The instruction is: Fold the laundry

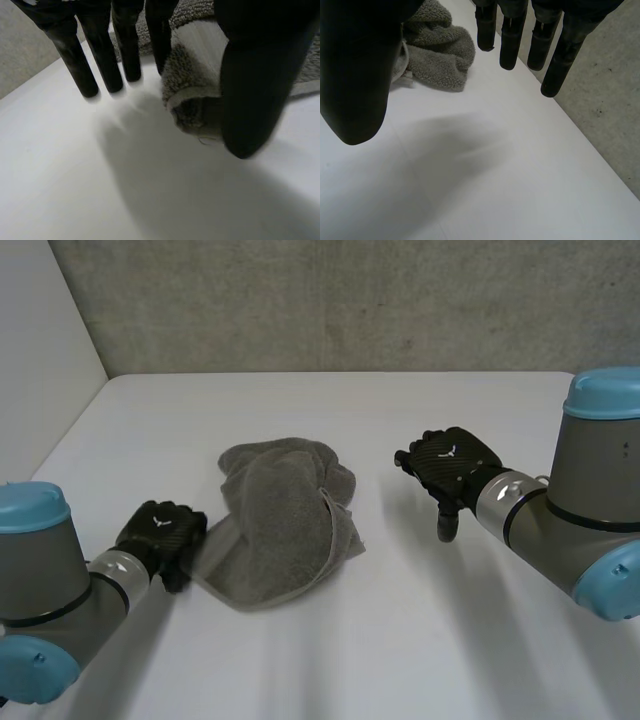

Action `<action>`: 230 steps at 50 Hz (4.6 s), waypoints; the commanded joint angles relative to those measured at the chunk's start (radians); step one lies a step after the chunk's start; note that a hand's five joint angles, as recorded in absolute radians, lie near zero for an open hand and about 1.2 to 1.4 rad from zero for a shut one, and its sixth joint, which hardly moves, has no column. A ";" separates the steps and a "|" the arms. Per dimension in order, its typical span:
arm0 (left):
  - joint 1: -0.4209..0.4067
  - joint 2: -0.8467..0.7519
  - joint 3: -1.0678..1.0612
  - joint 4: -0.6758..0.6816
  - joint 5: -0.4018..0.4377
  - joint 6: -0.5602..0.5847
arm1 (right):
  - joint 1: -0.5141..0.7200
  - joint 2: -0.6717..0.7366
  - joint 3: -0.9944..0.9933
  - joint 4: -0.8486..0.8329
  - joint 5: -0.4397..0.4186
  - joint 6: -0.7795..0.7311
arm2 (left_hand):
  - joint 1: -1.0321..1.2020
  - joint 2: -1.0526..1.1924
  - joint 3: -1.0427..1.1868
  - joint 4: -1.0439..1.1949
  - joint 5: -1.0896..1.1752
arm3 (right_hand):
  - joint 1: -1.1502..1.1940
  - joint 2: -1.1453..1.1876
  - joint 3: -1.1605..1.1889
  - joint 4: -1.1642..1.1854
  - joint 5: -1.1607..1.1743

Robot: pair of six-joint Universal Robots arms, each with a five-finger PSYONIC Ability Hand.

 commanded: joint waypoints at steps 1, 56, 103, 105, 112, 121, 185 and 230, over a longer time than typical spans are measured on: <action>-0.003 0.036 0.025 0.061 -0.003 -0.021 | -0.001 0.005 -0.004 -0.001 0.000 0.001 | 0.812 0.813 0.814 0.813 0.817 | -0.063 -0.280 -0.069 -0.288 -0.064; 0.016 0.573 0.486 -0.265 -0.015 -0.491 | 0.242 0.433 -0.367 -0.058 -0.078 0.587 | 0.812 0.813 0.814 0.813 0.817 | 0.477 0.260 0.471 0.252 0.476; 0.017 0.216 0.375 -0.374 -0.005 -0.282 | -0.113 -0.140 -0.238 0.529 -0.042 -0.177 | 0.812 0.813 0.814 0.813 0.817 | 1.159 0.941 1.153 0.934 1.158; 0.005 0.176 0.383 -0.376 -0.006 -0.262 | -0.113 -0.098 -0.246 0.529 -0.028 -0.178 | 0.812 0.813 0.814 0.813 0.817 | 1.159 0.941 1.153 0.934 1.158; -0.021 -0.001 0.485 -0.370 -0.012 -0.199 | -0.079 0.121 -0.393 0.458 0.046 -0.190 | 0.812 0.813 0.814 0.813 0.817 | 1.159 0.941 1.153 0.934 1.158; -0.043 -0.104 0.957 -0.333 -0.021 -0.211 | -0.053 0.223 -0.763 0.170 0.147 -0.170 | 0.812 0.813 0.814 0.813 0.817 | 1.159 0.941 1.153 0.934 1.158; 0.169 0.221 -0.232 0.075 0.136 -0.052 | -0.123 -0.176 0.449 -0.192 -0.029 -0.033 | -0.350 -0.349 -0.349 -0.349 -0.345 | 1.159 0.941 1.153 0.934 1.158; 0.180 0.154 -0.300 0.298 0.253 0.115 | -0.192 -0.185 0.441 -0.218 -0.043 0.162 | 0.010 0.011 0.012 0.011 0.015 | 1.159 0.941 1.153 0.934 1.158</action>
